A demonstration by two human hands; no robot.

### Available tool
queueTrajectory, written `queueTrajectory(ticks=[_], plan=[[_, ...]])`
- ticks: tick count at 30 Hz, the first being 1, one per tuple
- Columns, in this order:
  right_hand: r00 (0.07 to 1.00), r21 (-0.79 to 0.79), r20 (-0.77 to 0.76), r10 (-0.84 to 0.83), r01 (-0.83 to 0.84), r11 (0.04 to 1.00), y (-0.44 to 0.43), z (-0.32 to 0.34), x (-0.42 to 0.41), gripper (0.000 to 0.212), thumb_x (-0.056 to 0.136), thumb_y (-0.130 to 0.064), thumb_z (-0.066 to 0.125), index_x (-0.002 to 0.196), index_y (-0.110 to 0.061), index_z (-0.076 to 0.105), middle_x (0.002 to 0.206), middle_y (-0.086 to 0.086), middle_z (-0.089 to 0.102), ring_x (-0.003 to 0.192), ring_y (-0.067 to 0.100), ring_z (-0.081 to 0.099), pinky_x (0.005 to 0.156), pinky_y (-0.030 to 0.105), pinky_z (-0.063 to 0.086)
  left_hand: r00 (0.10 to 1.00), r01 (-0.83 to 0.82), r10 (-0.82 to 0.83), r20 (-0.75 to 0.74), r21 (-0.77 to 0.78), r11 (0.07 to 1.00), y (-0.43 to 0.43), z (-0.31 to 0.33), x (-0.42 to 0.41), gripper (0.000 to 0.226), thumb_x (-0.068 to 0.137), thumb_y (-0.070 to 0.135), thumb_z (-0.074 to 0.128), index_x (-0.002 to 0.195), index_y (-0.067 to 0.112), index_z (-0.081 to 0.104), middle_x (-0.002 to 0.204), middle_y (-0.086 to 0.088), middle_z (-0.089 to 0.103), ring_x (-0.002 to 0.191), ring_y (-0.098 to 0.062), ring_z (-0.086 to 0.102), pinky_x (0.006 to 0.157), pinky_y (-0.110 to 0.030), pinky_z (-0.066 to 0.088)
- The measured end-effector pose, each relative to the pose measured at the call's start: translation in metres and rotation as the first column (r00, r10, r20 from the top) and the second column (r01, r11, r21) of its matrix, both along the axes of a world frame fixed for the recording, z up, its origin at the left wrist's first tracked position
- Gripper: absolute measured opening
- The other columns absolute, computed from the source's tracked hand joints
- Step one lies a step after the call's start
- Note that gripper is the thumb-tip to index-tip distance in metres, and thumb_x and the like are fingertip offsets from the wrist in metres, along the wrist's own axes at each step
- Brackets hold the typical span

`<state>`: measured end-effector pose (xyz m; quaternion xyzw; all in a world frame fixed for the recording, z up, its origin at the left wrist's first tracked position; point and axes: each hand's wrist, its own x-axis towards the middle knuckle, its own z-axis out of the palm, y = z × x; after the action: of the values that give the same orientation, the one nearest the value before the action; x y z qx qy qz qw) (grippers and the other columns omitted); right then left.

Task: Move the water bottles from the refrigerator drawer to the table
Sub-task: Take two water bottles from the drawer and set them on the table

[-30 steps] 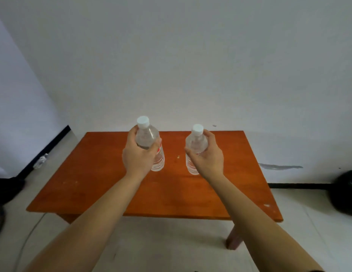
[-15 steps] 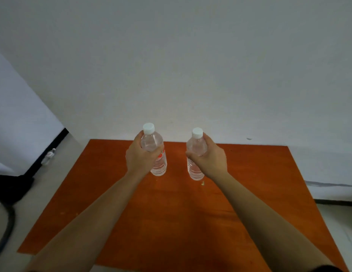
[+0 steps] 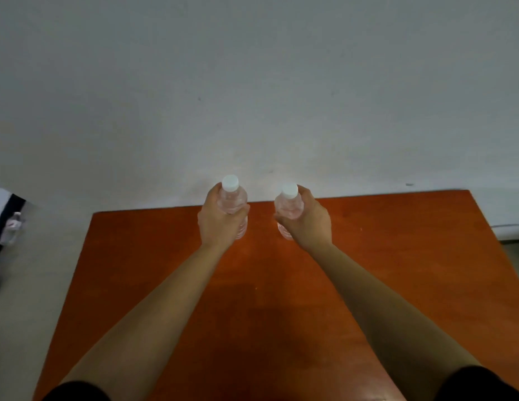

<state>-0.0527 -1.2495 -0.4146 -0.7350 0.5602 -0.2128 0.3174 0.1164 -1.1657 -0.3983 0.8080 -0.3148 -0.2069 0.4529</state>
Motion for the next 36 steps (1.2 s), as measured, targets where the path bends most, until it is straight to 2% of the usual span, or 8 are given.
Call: queueTrajectory(ticks=[5,9,12,17,24,30,33,36], plan=[[0.999,0.036,0.051,0.003,-0.004,0.999,-0.02,-0.014,0.037,0.069,0.076,-0.042,0.079,0.136,-0.025,0.049,0.124,-0.003,0.065,0.112,0.018,0.061,0.093,0.036,0.053,0.998,0.017,-0.019,-0.052,-0.03,0.999,-0.022,-0.016,0.023,0.07,0.075,0.032,0.083,0.137,0.023,0.052,0.13,0.006,0.062,0.116,-0.013,0.058,0.098,-0.03,0.047],[0.995,0.017,0.061,0.085,-0.086,0.996,-0.026,-0.019,0.048,0.069,0.08,-0.038,0.079,0.139,-0.022,0.047,0.13,0.0,0.06,0.117,0.017,0.057,0.092,0.028,0.046,0.997,0.053,-0.054,-0.057,-0.02,0.998,-0.03,-0.028,0.037,0.071,0.075,0.035,0.083,0.137,0.025,0.051,0.13,0.008,0.061,0.118,-0.012,0.057,0.099,-0.031,0.046],[0.99,-0.011,0.021,0.139,-0.138,0.99,-0.026,-0.02,0.049,0.072,0.083,-0.044,0.076,0.144,-0.024,0.042,0.136,0.002,0.056,0.121,0.019,0.056,0.098,0.036,0.05,0.997,0.013,-0.015,-0.078,-0.022,1.0,-0.025,-0.038,0.04,0.072,0.076,0.034,0.083,0.139,0.023,0.049,0.132,0.007,0.06,0.118,-0.011,0.055,0.097,-0.028,0.044],[0.991,0.015,-0.017,0.133,-0.133,0.991,-0.028,-0.024,0.04,0.078,0.083,-0.047,0.075,0.147,-0.024,0.037,0.139,0.002,0.053,0.124,0.021,0.055,0.099,0.036,0.05,0.996,0.043,-0.043,-0.084,-0.002,0.999,-0.021,-0.042,0.045,0.073,0.077,0.032,0.082,0.138,0.025,0.044,0.121,0.015,0.055,0.111,-0.008,0.053,0.088,-0.026,0.043],[0.981,-0.03,-0.098,0.165,-0.169,0.985,-0.012,-0.015,0.032,0.093,0.084,-0.043,0.075,0.155,-0.025,0.02,0.154,0.002,0.036,0.137,0.025,0.044,0.105,0.044,0.047,0.984,0.176,-0.178,0.015,0.081,0.981,-0.011,-0.037,0.052,0.068,0.081,0.043,0.075,0.138,0.027,0.044,0.134,0.005,0.055,0.121,-0.017,0.055,0.096,-0.038,0.05],[0.984,-0.213,-0.142,0.108,-0.137,0.967,0.01,0.005,-0.001,0.08,0.095,-0.041,0.052,0.157,-0.022,0.005,0.164,0.007,0.012,0.147,0.03,0.028,0.107,0.05,0.044,0.952,0.242,-0.254,0.173,0.087,0.966,-0.004,0.003,0.048,0.07,0.091,0.047,0.063,0.15,0.027,0.031,0.155,0.002,0.036,0.14,-0.019,0.037,0.105,-0.037,0.037],[0.986,-0.338,-0.167,-0.007,-0.05,0.94,0.016,0.03,-0.025,0.07,0.1,-0.033,0.048,0.157,-0.024,0.008,0.166,0.005,0.004,0.149,0.028,0.023,0.11,0.049,0.042,0.859,0.308,-0.331,0.389,0.122,0.943,-0.003,0.032,0.039,0.067,0.095,0.05,0.053,0.152,0.023,0.031,0.159,-0.002,0.031,0.147,-0.023,0.027,0.115,-0.046,0.033],[0.969,-0.456,-0.219,-0.112,-0.001,0.89,0.024,0.061,-0.057,0.065,0.102,-0.044,0.041,0.157,-0.024,0.012,0.166,0.007,0.003,0.151,0.028,0.017,0.116,0.047,0.028,0.735,0.308,-0.329,0.592,0.14,0.941,0.0,0.06,0.021,0.067,0.096,0.059,0.033,0.153,0.023,0.031,0.161,-0.007,0.025,0.149,-0.028,0.021,0.119,-0.048,0.022]])
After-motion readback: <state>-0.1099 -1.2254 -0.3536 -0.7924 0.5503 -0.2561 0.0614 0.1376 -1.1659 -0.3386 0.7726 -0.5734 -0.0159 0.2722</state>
